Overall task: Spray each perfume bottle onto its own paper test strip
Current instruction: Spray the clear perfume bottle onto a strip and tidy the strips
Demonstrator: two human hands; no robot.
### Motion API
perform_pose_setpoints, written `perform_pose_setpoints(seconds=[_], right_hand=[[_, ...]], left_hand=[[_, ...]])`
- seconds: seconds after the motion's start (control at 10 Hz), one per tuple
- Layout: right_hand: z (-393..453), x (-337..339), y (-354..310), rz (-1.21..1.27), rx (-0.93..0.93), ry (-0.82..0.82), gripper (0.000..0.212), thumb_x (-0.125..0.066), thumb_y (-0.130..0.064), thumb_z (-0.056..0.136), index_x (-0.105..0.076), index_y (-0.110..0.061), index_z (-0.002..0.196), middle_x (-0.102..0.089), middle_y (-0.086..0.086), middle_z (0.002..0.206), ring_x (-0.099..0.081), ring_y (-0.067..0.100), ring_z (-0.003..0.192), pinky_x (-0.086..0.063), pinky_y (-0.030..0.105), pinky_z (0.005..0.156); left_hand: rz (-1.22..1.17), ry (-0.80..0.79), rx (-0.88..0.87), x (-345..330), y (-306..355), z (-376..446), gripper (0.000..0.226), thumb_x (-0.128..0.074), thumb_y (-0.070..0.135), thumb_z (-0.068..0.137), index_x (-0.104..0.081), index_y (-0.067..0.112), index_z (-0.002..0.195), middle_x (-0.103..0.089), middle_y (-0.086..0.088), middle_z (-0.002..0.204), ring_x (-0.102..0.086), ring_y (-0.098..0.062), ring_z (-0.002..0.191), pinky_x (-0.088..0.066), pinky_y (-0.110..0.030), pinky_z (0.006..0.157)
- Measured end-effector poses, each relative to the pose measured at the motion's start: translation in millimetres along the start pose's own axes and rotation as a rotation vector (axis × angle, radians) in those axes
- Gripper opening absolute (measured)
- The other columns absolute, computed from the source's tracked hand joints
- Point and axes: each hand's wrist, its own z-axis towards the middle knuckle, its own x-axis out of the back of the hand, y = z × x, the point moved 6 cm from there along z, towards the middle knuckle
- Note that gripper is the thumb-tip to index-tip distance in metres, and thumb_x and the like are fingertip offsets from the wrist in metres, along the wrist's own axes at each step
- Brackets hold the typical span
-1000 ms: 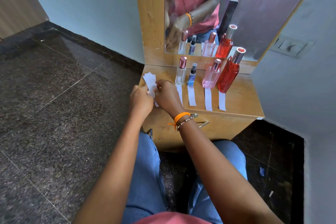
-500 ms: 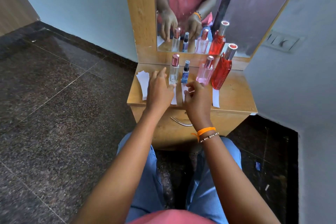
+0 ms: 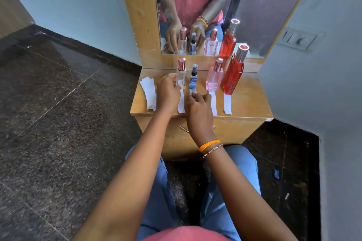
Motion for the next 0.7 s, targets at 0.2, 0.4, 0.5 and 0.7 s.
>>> perform_pose_setpoints(seconds=[0.2, 0.4, 0.5, 0.7], right_hand=[[0.9, 0.0, -2.1, -0.010, -0.006, 0.027, 0.027, -0.039, 0.000, 0.097, -0.055, -0.005, 0.118, -0.059, 0.012, 0.121, -0.043, 0.030, 0.106, -0.038, 0.031, 0.087], [-0.2, 0.3, -7.2, -0.008, -0.024, 0.038, 0.031, -0.038, 0.001, 0.096, -0.053, -0.004, 0.122, -0.058, 0.013, 0.123, -0.043, 0.031, 0.109, -0.038, 0.032, 0.088], [1.4, 1.3, -2.8, 0.032, -0.011, 0.041, 0.030, -0.038, 0.000, 0.097, -0.053, -0.007, 0.122, -0.058, 0.009, 0.123, -0.044, 0.029, 0.108, -0.038, 0.030, 0.090], [-3.6, 33.6, 2.9, 0.234, 0.044, 0.156, 0.024, -0.052, -0.003, 0.089, -0.065, -0.003, 0.109, -0.066, 0.015, 0.118, -0.053, 0.037, 0.103, -0.042, 0.037, 0.085]], left_hand=[[0.010, -0.007, -0.008, -1.3, 0.9, 0.6, 0.028, -0.059, 0.005, 0.088, -0.062, 0.006, 0.116, -0.067, -0.011, 0.115, -0.060, -0.025, 0.109, -0.050, -0.043, 0.093], [0.014, -0.019, -0.011, -1.8, 2.2, -1.1, 0.030, -0.058, 0.004, 0.089, -0.061, 0.007, 0.119, -0.067, -0.011, 0.117, -0.060, -0.024, 0.111, -0.050, -0.040, 0.094], [0.062, -0.045, -0.004, -1.5, 4.3, -5.2, 0.041, -0.054, 0.002, 0.090, -0.052, 0.011, 0.131, -0.060, -0.010, 0.128, -0.053, -0.024, 0.121, -0.046, -0.042, 0.100], [0.368, 0.202, -0.310, 12.6, 32.5, -51.6, 0.052, -0.049, 0.009, 0.091, -0.034, 0.009, 0.141, -0.037, -0.009, 0.148, -0.026, -0.027, 0.140, -0.024, -0.038, 0.115]])
